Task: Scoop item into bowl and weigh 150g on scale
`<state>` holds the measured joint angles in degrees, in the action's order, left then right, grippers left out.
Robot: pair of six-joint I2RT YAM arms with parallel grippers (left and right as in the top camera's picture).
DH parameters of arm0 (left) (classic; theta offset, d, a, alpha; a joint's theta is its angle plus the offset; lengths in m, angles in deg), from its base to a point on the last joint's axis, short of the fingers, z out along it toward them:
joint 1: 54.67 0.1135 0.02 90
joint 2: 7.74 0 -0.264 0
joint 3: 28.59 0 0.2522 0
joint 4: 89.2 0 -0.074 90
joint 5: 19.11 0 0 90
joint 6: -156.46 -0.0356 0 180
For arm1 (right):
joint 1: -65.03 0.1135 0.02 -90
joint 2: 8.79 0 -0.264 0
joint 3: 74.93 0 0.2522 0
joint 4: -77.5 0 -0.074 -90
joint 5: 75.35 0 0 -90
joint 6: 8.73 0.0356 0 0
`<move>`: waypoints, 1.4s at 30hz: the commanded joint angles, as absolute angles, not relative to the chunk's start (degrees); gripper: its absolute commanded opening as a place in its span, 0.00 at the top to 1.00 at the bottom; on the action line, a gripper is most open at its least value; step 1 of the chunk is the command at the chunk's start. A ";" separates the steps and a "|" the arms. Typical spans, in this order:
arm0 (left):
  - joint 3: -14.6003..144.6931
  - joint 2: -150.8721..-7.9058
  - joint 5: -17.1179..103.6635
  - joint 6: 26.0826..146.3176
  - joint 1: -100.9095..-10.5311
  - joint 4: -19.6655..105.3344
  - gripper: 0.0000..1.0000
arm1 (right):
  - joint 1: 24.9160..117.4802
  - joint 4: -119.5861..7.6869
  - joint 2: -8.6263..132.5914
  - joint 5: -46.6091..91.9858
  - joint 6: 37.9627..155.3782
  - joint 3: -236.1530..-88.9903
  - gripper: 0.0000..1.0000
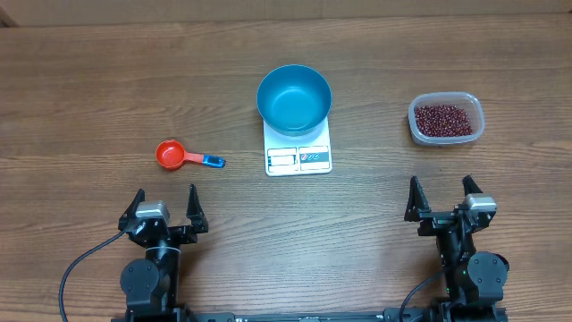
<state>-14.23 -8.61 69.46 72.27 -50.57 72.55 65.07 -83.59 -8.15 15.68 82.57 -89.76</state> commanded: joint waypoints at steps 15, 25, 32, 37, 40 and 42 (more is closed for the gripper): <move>-14.53 -7.99 69.37 71.83 -50.57 73.27 0.00 | 64.85 -83.89 -8.45 15.14 82.68 -89.14 0.00; -12.41 -7.99 66.40 71.83 -50.55 74.73 0.00 | 64.85 -83.89 -8.45 15.14 82.68 -89.14 0.00; -6.64 -7.99 66.44 71.85 -50.55 71.04 0.00 | 64.85 -83.89 -8.45 15.14 82.68 -89.14 0.00; -1.31 -8.02 66.68 74.47 -50.55 65.07 0.00 | 64.85 -83.89 -8.45 15.14 82.68 -89.14 0.00; 2.40 -8.32 67.14 76.00 -50.55 60.13 0.00 | 64.85 -83.89 -8.45 15.14 82.68 -89.14 0.00; 4.98 -9.59 68.65 77.18 -50.55 57.14 0.00 | 64.85 -83.89 -8.45 15.14 82.68 -89.14 0.00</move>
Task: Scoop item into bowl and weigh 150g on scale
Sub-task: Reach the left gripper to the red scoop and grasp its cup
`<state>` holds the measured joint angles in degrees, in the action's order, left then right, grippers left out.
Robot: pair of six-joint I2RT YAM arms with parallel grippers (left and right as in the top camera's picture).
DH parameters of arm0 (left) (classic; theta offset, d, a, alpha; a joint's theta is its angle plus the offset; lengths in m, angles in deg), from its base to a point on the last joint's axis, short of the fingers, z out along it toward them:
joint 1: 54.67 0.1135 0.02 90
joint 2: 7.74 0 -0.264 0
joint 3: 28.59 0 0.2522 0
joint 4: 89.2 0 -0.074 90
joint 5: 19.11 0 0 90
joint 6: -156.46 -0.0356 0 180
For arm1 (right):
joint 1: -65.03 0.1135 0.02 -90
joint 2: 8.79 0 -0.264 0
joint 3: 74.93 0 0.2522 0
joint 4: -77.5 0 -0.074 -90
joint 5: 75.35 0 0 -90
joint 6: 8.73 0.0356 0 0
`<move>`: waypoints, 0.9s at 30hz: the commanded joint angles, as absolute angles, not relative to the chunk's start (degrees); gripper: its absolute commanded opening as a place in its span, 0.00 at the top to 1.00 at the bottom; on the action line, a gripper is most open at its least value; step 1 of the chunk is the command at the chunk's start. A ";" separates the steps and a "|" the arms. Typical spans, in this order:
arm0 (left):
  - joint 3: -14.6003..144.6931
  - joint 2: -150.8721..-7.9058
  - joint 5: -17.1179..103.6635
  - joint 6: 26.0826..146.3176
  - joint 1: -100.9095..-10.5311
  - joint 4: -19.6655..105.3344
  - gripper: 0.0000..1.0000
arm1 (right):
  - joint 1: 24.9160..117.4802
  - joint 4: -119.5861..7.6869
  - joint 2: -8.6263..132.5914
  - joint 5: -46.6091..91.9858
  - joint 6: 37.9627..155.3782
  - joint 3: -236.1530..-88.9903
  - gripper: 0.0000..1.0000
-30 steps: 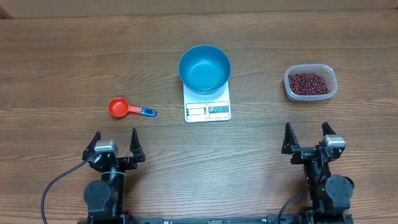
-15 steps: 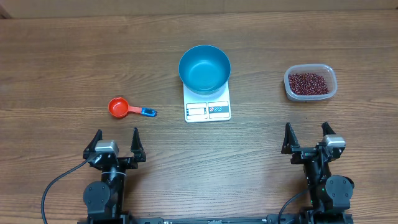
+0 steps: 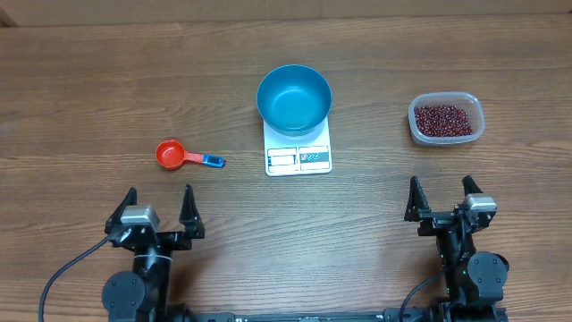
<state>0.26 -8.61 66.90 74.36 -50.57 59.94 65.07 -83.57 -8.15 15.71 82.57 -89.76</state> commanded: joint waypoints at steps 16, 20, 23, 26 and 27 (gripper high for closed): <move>51.21 -52.95 70.53 75.24 -50.57 27.26 0.00 | 64.85 -83.89 -8.45 15.14 82.68 -89.14 0.00; 53.55 -56.95 59.69 75.39 -50.57 26.50 0.00 | 64.85 -83.89 -8.45 15.14 82.68 -89.14 0.00; 53.55 -60.28 47.32 75.89 -50.57 23.81 0.00 | 64.85 -83.89 -8.45 15.14 82.68 -89.14 0.00; 53.55 -63.90 46.68 75.89 -50.57 23.70 0.00 | 64.85 -83.89 -8.45 15.14 82.68 -89.14 0.00; 53.55 -64.97 47.88 75.89 -50.55 23.83 0.00 | 64.85 -83.89 -8.45 15.14 82.68 -89.14 0.00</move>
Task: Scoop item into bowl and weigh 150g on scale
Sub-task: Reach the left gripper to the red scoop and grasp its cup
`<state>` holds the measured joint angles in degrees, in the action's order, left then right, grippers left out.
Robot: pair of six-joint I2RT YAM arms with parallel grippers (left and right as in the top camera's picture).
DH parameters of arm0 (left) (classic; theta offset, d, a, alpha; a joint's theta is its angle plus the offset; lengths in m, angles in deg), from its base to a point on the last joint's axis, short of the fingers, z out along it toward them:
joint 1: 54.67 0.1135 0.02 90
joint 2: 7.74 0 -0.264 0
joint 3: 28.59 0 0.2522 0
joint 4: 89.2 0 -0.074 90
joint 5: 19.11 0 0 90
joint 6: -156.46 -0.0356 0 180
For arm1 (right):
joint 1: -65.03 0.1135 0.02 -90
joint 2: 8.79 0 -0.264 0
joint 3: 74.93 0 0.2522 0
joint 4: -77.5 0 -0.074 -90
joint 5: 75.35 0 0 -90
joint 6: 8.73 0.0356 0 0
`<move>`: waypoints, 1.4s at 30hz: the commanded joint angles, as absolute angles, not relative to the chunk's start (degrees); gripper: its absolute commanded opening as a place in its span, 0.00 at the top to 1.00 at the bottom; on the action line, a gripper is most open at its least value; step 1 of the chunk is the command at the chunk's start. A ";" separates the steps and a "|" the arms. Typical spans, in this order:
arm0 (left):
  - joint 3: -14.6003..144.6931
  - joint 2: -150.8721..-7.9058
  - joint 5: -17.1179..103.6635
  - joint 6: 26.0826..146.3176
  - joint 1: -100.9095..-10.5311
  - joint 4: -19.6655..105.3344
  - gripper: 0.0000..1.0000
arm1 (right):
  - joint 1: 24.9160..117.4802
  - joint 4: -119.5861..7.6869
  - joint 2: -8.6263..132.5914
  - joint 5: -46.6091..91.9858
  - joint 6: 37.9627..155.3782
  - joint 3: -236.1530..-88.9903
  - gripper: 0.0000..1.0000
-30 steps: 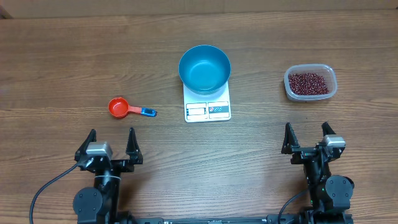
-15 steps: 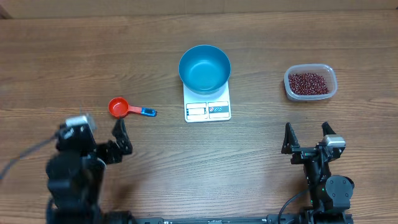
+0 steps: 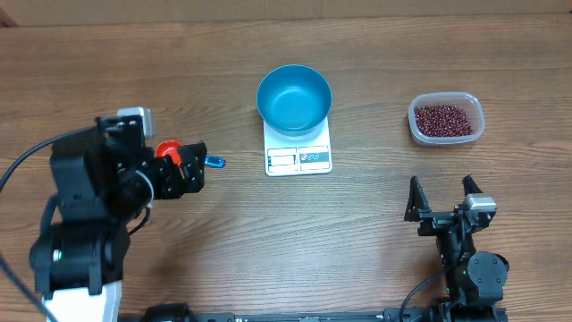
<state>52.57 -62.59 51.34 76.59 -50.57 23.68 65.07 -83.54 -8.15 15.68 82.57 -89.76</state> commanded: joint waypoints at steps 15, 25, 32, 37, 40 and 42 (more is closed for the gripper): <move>53.55 -81.83 75.58 108.90 -50.51 18.69 0.00 | 64.85 -83.89 -8.45 15.14 82.68 -89.14 0.00; 53.55 -93.74 82.72 122.25 -50.51 19.26 0.12 | 64.85 -83.89 -8.45 15.14 82.68 -89.14 0.00; 53.55 -102.61 84.04 122.43 -50.51 24.90 0.27 | 64.85 -83.89 -8.45 15.14 82.68 -89.14 0.00; 53.55 -107.97 84.98 122.47 -50.51 29.14 0.39 | 64.85 -83.89 -8.45 15.14 82.68 -89.14 0.00; 53.55 -110.70 87.03 125.36 -50.51 30.17 0.44 | 64.85 -83.89 -8.45 15.14 82.68 -89.14 0.00; 53.55 -113.08 87.95 127.39 -50.51 31.04 0.47 | 64.85 -83.89 -8.45 15.14 82.68 -89.14 0.00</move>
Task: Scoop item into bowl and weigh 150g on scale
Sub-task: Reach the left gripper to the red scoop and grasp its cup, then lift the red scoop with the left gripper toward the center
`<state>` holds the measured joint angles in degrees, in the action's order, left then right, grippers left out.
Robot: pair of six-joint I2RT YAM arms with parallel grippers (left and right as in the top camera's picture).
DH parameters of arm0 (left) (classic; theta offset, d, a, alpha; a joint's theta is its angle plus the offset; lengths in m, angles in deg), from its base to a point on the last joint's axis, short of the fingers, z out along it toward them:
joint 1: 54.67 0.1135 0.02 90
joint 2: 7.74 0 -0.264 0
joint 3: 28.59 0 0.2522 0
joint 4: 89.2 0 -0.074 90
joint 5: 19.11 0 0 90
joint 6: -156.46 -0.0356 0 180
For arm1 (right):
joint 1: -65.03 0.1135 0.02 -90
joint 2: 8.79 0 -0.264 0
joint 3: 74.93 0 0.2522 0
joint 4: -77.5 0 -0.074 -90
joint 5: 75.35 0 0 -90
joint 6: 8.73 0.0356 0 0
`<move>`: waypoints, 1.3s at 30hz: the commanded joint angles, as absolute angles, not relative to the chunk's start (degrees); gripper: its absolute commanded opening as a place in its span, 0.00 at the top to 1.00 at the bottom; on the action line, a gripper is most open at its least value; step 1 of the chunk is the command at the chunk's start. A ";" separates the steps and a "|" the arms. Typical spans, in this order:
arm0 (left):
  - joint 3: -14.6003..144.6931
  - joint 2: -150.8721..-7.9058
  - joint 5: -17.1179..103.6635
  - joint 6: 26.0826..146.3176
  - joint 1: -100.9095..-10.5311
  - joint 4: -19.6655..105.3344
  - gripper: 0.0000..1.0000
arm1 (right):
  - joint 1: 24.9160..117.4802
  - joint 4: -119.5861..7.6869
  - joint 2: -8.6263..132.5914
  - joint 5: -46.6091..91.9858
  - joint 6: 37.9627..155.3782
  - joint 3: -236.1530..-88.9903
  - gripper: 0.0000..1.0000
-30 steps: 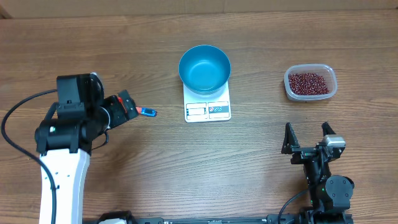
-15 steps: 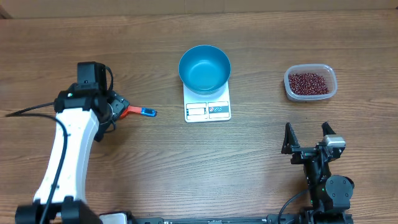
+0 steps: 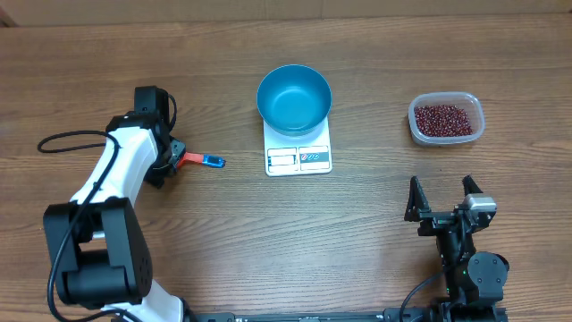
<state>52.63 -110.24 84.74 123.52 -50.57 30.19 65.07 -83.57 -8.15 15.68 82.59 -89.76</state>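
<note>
The red measuring scoop lies left of the scale; only its handle (image 3: 198, 161) with a blue tag shows, because my left gripper (image 3: 168, 159) is down over the cup. The fingers look open, one on each side of the cup. A blue bowl (image 3: 294, 98) stands on the white scale (image 3: 298, 157) at mid-table. At the right, a clear tub of red beans (image 3: 445, 119) sits uncovered. My right gripper (image 3: 440, 190) rests open near the front right, holding nothing.
The left arm (image 3: 116, 179) stretches from the front left corner across the left side of the wooden table (image 3: 375, 54). A black cable (image 3: 67, 140) trails to the left of the wrist.
The left arm has reached farther out and lower. Its gripper, which was beside the scoop's cup, is now over it and hides it. The right arm, bowl, scale and beans have not moved.
Both grippers first rested open at the table's front edge, with the scoop lying free left of the scale. The left arm then shifted slightly at its base, later stood raised beside the scoop, and now has its gripper down over the scoop's cup. The right arm has stayed put.
</note>
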 commanded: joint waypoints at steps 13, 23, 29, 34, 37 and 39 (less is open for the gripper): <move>53.75 -119.35 83.23 127.32 -50.51 38.93 0.96 | 64.85 -83.89 -8.45 15.14 82.68 -89.14 0.00; 59.34 -109.08 76.41 116.22 -50.14 27.15 0.96 | 64.85 -83.89 -8.45 15.14 82.68 -89.14 0.00; 59.34 -103.44 64.56 115.54 -50.20 32.35 0.96 | 64.85 -83.89 -8.45 15.14 82.68 -89.14 0.00; 59.34 -100.36 58.92 115.39 -50.20 34.71 0.96 | 64.85 -83.89 -8.45 15.14 82.68 -89.14 0.00; 59.34 -97.96 58.81 114.78 -50.20 32.59 0.96 | 64.85 -83.89 -8.45 15.14 82.68 -89.14 0.00; 59.34 -96.62 58.83 113.86 -50.20 31.55 0.96 | 64.85 -83.89 -8.45 15.14 82.68 -89.14 0.00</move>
